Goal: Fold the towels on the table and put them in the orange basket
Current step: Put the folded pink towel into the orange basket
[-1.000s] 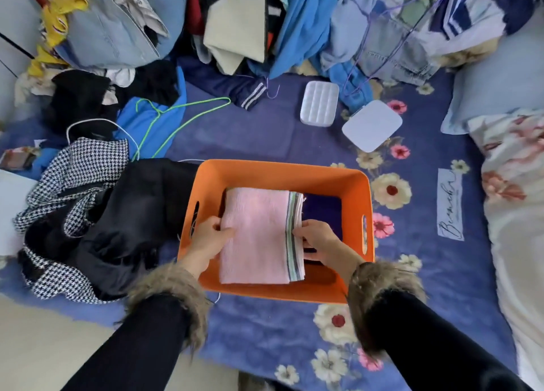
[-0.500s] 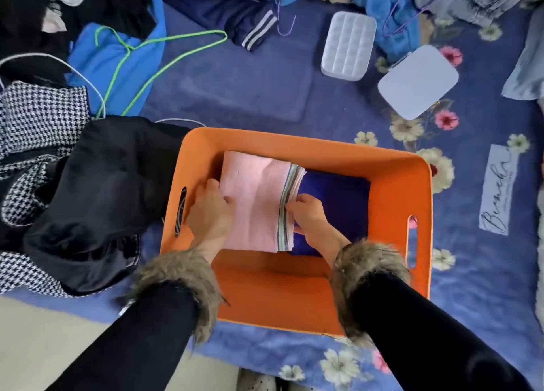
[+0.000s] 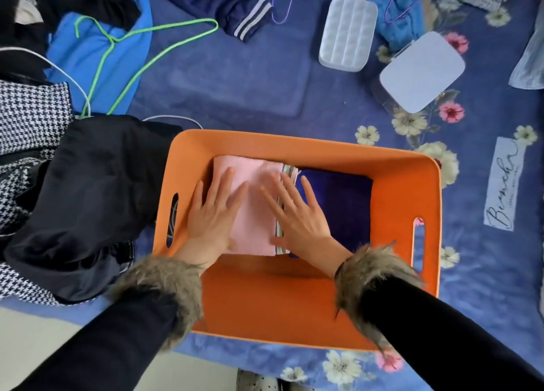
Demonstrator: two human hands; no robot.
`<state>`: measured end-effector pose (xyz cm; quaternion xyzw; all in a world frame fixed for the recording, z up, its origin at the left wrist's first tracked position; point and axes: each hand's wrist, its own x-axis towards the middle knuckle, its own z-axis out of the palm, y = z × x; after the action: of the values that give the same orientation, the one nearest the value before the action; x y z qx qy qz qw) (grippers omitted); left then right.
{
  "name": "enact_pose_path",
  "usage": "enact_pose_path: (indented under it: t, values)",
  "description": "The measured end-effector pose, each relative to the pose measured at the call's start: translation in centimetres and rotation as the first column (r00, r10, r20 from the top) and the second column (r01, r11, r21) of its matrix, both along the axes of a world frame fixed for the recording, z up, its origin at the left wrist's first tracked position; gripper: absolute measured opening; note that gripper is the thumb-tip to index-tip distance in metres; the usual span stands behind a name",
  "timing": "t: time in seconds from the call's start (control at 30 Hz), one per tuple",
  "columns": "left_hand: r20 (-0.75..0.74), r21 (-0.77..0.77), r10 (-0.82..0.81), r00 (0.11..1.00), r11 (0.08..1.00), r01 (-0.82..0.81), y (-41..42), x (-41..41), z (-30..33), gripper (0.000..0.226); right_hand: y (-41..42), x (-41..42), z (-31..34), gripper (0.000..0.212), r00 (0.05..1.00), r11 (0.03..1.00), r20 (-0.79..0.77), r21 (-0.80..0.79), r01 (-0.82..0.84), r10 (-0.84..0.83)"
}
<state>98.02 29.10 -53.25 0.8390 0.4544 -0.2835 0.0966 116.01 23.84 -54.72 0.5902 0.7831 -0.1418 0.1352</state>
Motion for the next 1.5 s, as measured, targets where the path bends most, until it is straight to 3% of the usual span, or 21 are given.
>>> enact_pose_path:
  t: [0.1, 0.23, 0.5, 0.57, 0.73, 0.9, 1.03, 1.2, 1.33, 1.5]
  values:
    - [-0.087, 0.073, -0.066, 0.994, 0.995, 0.073, 1.1, -0.3, -1.1, 0.145, 1.4, 1.0, -1.4, 0.115, 0.998, 1.000, 0.069, -0.022, 0.002, -0.001]
    - [-0.167, 0.053, -0.092, 0.982, 0.993, 0.103, 1.6, 0.2, -2.8, 0.147, 1.1, 0.9, -3.4, 0.117, 0.997, 0.997, 0.071, -0.070, 0.037, -0.032]
    - [-0.147, 0.004, -0.083, 0.986, 0.996, 0.084, 1.9, 0.3, -3.4, 0.147, 1.8, 0.7, -4.0, 0.117, 0.998, 0.992, 0.044, -0.123, 0.039, -0.034]
    - [-0.102, -0.027, -0.054, 0.993, 0.998, 0.051, 1.6, 0.5, -2.5, 0.141, 1.5, 0.6, -2.8, 0.108, 0.997, 0.983, -0.019, -0.169, 0.069, -0.073]
    - [0.031, -0.164, 0.124, 0.992, 0.979, -0.117, -0.8, 0.5, 1.6, 0.099, -0.5, 0.7, 2.3, 0.079, 0.935, 0.931, -0.202, -0.284, 0.228, -0.291]
    - [0.353, -0.028, 0.333, 0.874, 0.938, -0.346, -4.7, 0.4, 8.8, 0.070, -2.0, 1.0, 9.8, 0.063, 0.775, 0.881, -0.420, -0.259, 0.397, -0.472]
    - [0.526, 0.117, 0.365, 0.768, 0.864, -0.491, -8.1, -1.1, 16.0, 0.061, -2.1, -0.3, 16.3, 0.063, 0.806, 0.941, -0.491, -0.107, 0.321, -0.330]
    - [0.628, 0.265, 0.399, 0.668, 0.697, -0.666, -14.2, -5.9, 23.6, 0.055, -3.5, -4.0, 23.6, 0.066, 0.908, 0.992, -0.418, 0.122, 0.017, 0.036]
    - [0.662, 0.313, 0.473, 0.581, 0.530, -0.788, -20.0, -10.9, 28.1, 0.053, -5.2, -9.6, 28.0, 0.068, 0.884, 0.949, -0.360, 0.214, -0.231, 0.296]
    - [0.704, 0.426, 0.509, 0.495, 0.255, -0.868, -29.0, -17.5, 32.1, 0.055, -8.1, -18.4, 32.8, 0.068, 0.767, 0.810, -0.290, 0.345, -0.475, 0.573]
